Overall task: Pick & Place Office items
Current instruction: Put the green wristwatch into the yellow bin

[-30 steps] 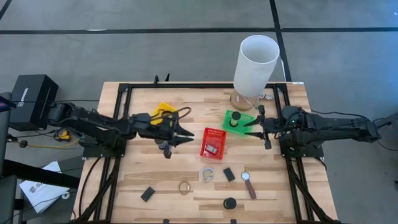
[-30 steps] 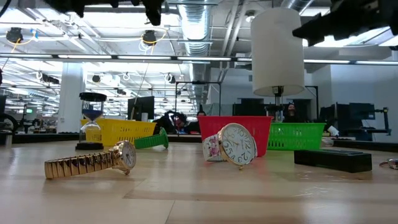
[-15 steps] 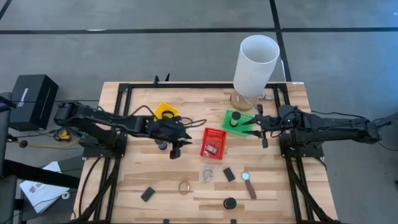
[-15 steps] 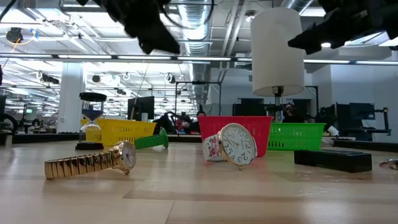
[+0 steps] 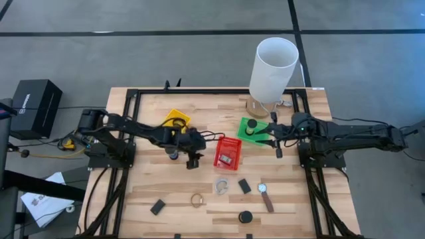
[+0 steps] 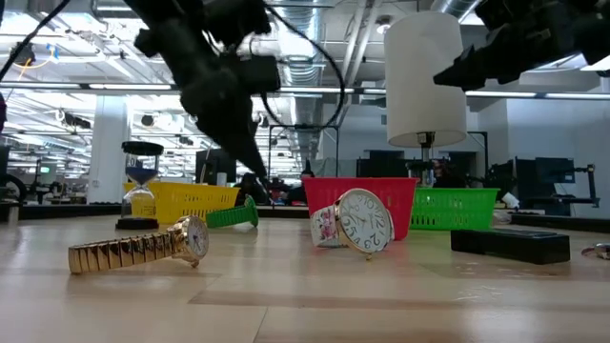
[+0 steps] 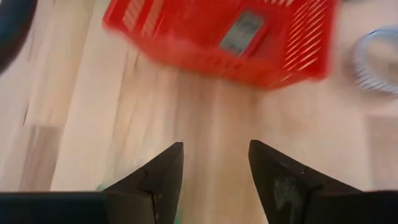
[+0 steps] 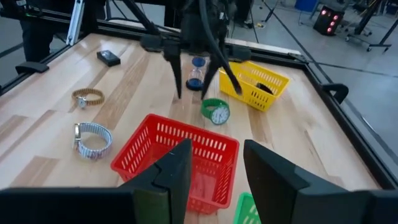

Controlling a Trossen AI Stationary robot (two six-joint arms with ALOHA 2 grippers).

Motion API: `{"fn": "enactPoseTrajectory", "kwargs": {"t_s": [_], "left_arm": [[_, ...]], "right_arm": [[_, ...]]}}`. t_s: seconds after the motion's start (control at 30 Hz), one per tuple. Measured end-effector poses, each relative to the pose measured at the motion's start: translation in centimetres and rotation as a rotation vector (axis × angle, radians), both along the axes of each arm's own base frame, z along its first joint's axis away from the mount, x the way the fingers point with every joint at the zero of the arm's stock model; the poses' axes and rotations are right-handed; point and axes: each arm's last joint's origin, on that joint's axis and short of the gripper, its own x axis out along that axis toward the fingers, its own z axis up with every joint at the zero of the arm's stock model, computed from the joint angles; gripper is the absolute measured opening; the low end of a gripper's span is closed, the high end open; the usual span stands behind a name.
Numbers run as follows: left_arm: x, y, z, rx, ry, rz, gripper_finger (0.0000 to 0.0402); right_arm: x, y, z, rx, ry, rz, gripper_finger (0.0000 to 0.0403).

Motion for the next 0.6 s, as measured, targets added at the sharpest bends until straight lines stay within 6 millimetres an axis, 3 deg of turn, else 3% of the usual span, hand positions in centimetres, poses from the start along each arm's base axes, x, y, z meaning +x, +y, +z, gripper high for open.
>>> {"fn": "enactPoseTrajectory", "kwargs": {"t_s": [0.27,0.6], "left_arm": [[-0.1,1.1,-2.2,-0.018,0.12,0.052,0.0164],[-0.3,1.2,-2.3,-0.019,0.142,0.064,0.0152]], "right_arm": [[0.0,0.0,0.0,-0.001,0.001,0.0,0.0137],[0.0,0.0,0.0,-0.001,0.005,0.0,0.0137]]}}
